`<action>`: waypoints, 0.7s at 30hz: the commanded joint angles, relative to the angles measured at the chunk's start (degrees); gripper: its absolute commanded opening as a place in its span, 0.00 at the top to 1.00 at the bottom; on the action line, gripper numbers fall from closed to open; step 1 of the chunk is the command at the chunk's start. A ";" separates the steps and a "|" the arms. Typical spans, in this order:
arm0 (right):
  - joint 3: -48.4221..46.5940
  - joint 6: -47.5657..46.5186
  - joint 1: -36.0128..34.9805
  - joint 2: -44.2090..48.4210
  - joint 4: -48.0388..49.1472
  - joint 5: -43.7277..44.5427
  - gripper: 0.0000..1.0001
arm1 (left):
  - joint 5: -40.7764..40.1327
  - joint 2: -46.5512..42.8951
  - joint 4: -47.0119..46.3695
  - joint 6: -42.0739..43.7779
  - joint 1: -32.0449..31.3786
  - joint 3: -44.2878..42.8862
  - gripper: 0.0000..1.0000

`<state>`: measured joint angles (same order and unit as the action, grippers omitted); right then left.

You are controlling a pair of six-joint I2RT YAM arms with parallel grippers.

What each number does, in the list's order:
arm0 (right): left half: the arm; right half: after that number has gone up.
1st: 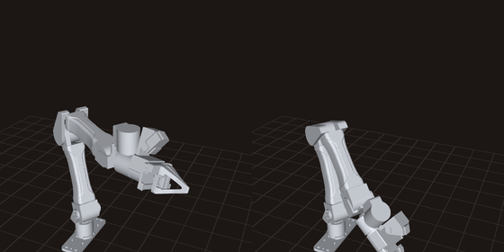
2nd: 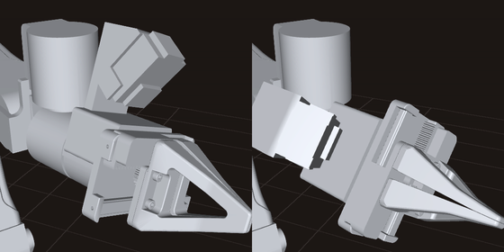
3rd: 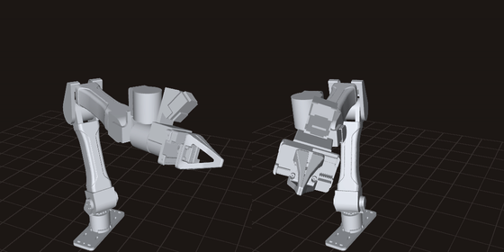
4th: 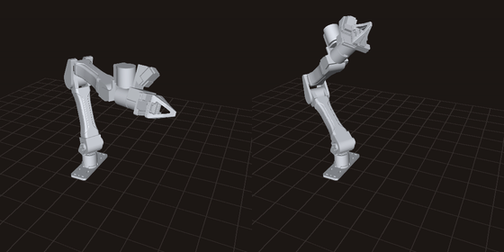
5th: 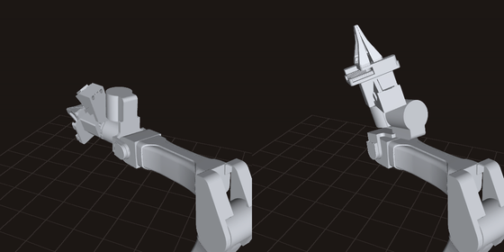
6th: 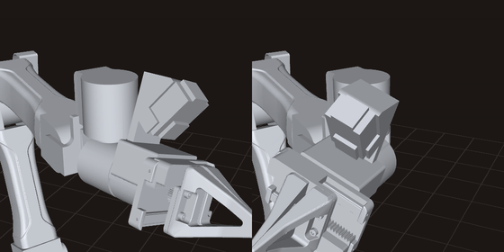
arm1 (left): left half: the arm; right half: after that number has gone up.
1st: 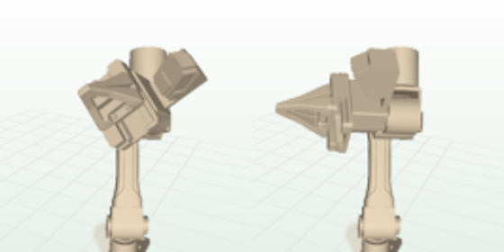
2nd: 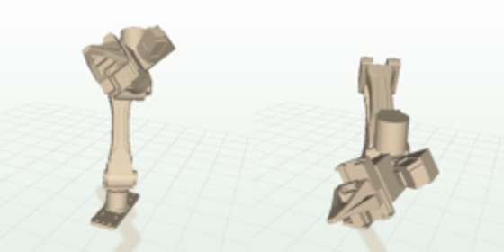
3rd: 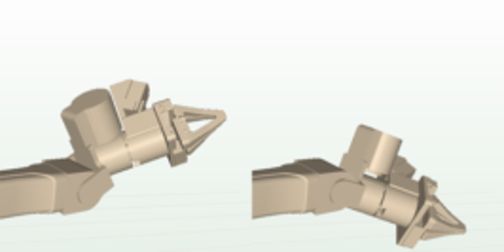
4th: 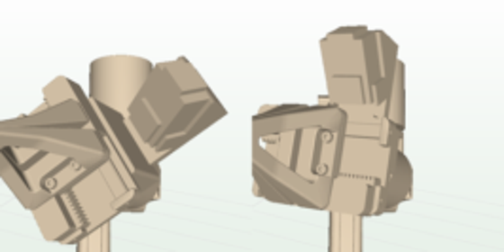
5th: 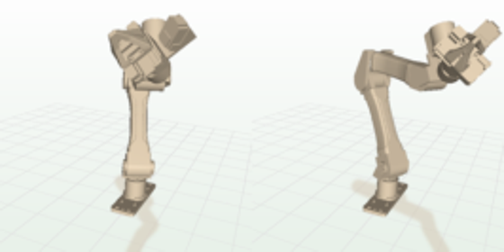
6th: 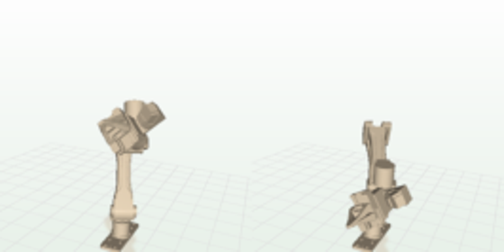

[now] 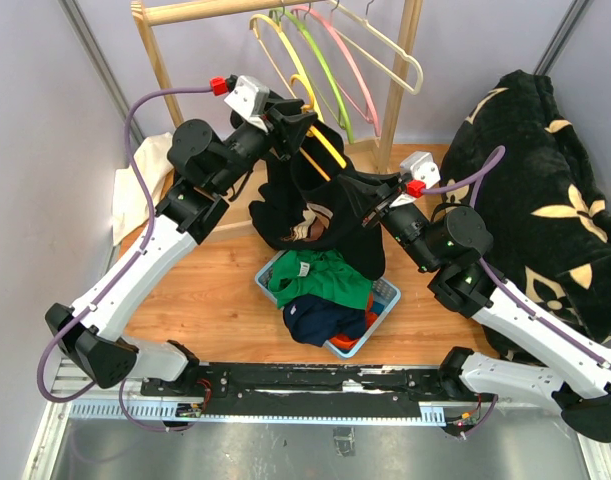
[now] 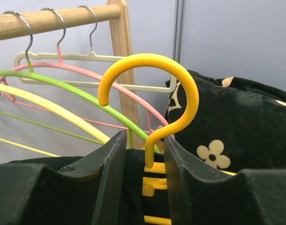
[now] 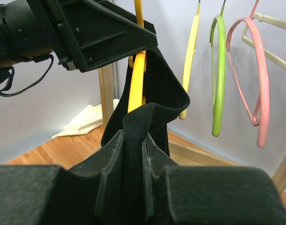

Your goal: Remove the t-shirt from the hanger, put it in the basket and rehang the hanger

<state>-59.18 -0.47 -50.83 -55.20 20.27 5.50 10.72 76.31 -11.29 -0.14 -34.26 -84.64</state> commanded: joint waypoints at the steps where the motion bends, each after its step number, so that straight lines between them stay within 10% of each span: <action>1: -0.04 0.38 -0.15 0.88 4.60 -1.03 0.99 | 0.79 0.75 0.45 0.24 -0.10 -2.45 0.60; 21: -0.06 0.31 -0.16 0.88 4.37 -0.69 0.98 | 1.07 0.15 1.09 -1.14 -0.10 -2.45 1.00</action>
<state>-59.16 -0.47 -50.83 -55.22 20.05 5.52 11.70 77.08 -10.26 -0.69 -34.26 -85.19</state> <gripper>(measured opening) 0.183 0.056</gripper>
